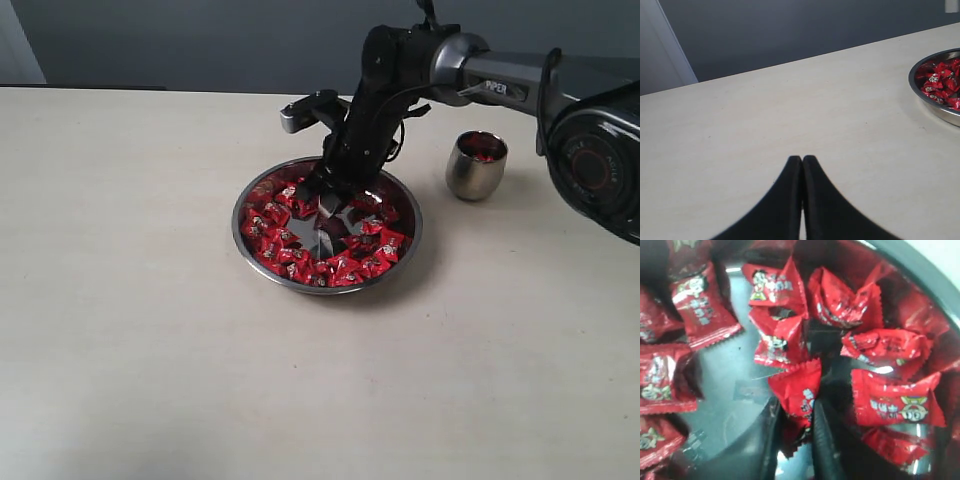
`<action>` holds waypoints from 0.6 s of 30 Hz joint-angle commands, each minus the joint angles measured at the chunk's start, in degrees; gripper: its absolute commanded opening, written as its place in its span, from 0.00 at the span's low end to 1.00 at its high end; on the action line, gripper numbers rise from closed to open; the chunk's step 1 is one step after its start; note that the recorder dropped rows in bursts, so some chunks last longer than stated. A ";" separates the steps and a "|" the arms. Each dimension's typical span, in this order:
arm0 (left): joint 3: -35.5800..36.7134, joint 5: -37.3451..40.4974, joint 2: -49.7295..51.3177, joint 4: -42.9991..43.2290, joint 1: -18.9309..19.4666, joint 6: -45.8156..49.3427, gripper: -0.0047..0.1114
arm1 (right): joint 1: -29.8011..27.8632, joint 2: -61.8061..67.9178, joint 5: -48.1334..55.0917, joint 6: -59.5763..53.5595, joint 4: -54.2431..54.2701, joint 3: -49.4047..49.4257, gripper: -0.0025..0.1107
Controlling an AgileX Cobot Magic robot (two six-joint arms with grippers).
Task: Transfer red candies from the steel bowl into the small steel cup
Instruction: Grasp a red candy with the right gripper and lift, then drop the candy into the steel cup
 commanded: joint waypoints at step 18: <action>-0.06 -0.39 -0.25 0.17 -0.02 -0.31 0.04 | -19.67 -15.00 6.51 5.00 -5.93 -0.12 0.02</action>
